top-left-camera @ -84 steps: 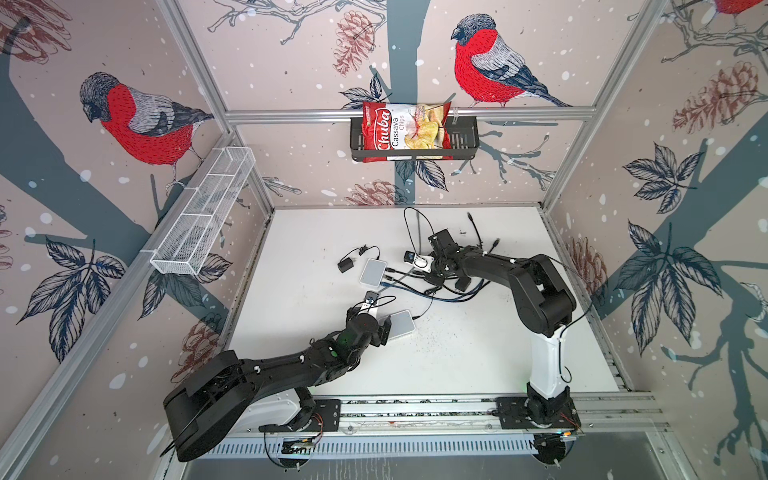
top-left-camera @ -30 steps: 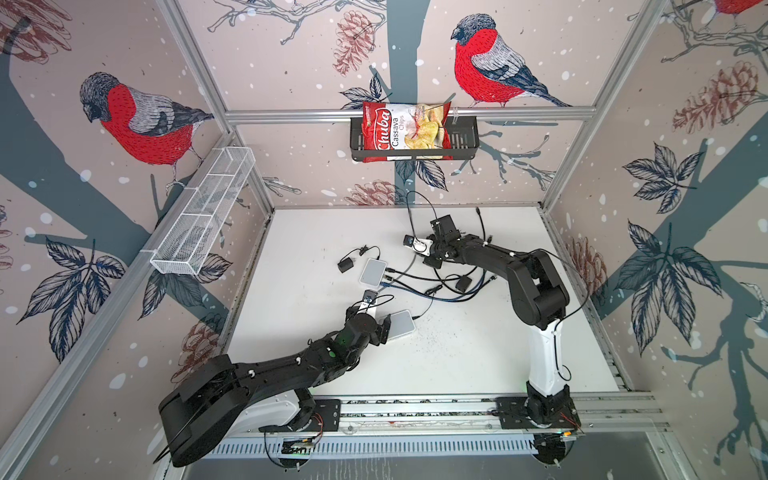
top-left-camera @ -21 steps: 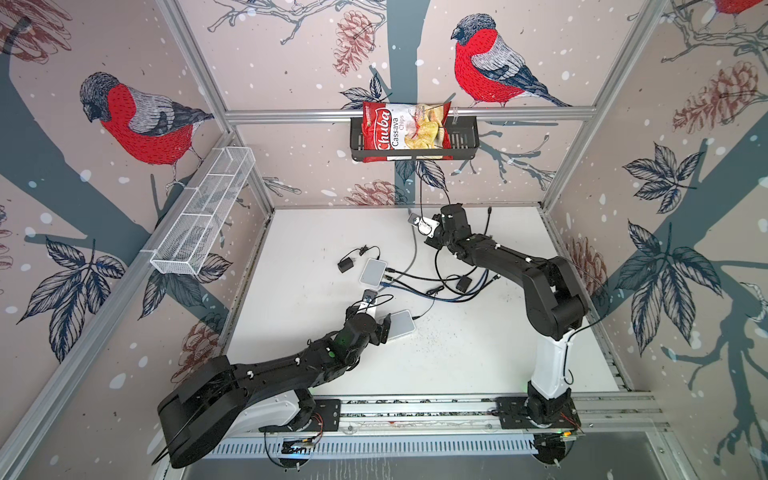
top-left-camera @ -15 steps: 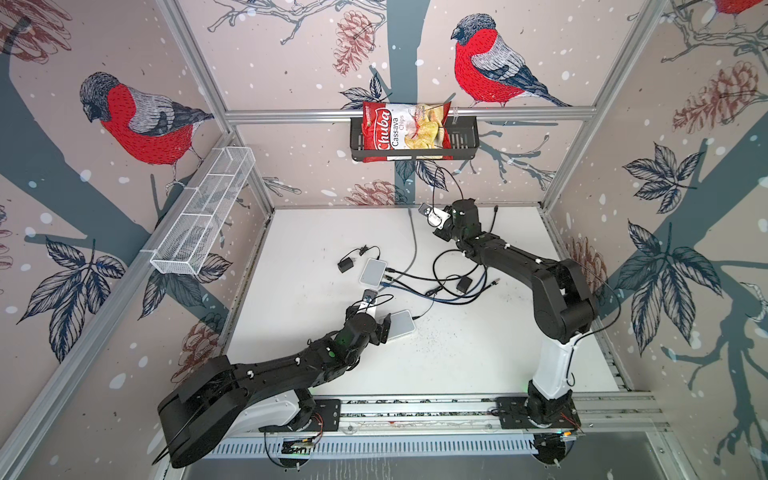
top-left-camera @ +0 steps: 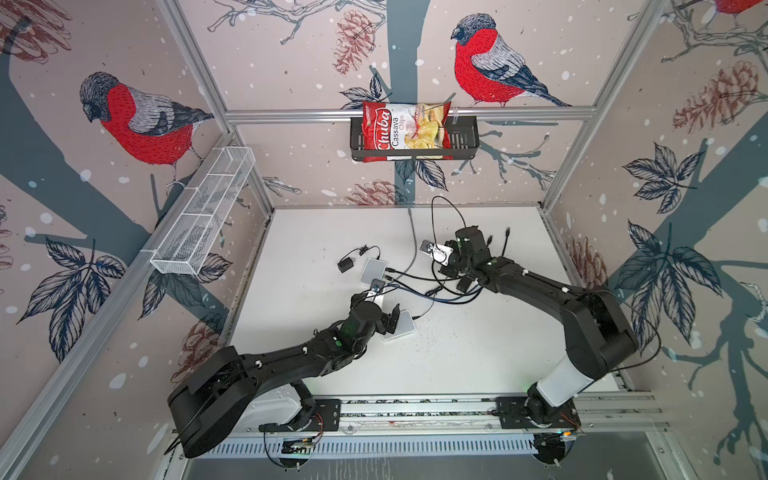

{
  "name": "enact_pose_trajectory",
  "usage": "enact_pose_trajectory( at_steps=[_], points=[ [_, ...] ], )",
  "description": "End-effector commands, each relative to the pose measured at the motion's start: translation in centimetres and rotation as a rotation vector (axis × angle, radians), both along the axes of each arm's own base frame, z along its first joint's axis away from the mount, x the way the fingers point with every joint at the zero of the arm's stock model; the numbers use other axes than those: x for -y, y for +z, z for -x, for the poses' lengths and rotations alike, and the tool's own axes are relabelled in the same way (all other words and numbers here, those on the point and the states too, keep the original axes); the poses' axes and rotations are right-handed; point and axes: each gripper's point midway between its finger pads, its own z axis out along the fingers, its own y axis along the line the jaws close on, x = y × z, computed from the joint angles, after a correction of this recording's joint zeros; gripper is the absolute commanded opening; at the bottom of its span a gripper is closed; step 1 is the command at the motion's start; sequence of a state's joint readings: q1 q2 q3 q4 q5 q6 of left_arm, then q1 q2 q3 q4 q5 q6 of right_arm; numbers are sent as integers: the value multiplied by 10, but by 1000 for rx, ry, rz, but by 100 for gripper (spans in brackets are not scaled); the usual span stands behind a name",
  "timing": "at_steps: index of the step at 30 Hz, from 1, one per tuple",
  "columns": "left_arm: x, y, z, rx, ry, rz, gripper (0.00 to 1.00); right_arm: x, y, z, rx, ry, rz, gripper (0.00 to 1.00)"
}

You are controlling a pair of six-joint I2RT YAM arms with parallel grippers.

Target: Insert the plug into the switch port

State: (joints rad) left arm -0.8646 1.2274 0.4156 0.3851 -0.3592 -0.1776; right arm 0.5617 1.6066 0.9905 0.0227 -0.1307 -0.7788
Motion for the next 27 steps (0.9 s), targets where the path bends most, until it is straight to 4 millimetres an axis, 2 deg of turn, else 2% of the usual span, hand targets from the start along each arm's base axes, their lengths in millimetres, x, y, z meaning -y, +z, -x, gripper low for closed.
enact_pose_trajectory(
  at_steps=[1, 7, 13, 20, 24, 27],
  points=[
    [21, 17, -7, 84, -99, -9, 97, -5, -7, 26, -78, 20, -69, 1],
    [48, 32, -4, 208, -282, 13, 96, -9, -6, 53, -111, 52, -136, 1],
    [56, 39, -5, 257, -423, 43, 95, -12, 5, 72, -103, 78, -197, 1],
    [70, 34, 2, 324, -672, -103, 94, -13, 2, 88, -94, 79, -201, 2],
    [69, 28, -6, 300, -754, -204, 93, -14, -1, 97, -96, 98, -196, 2],
    [71, 21, 0, 331, -846, -251, 92, -16, -1, 102, -92, 117, -202, 2]
  ],
)
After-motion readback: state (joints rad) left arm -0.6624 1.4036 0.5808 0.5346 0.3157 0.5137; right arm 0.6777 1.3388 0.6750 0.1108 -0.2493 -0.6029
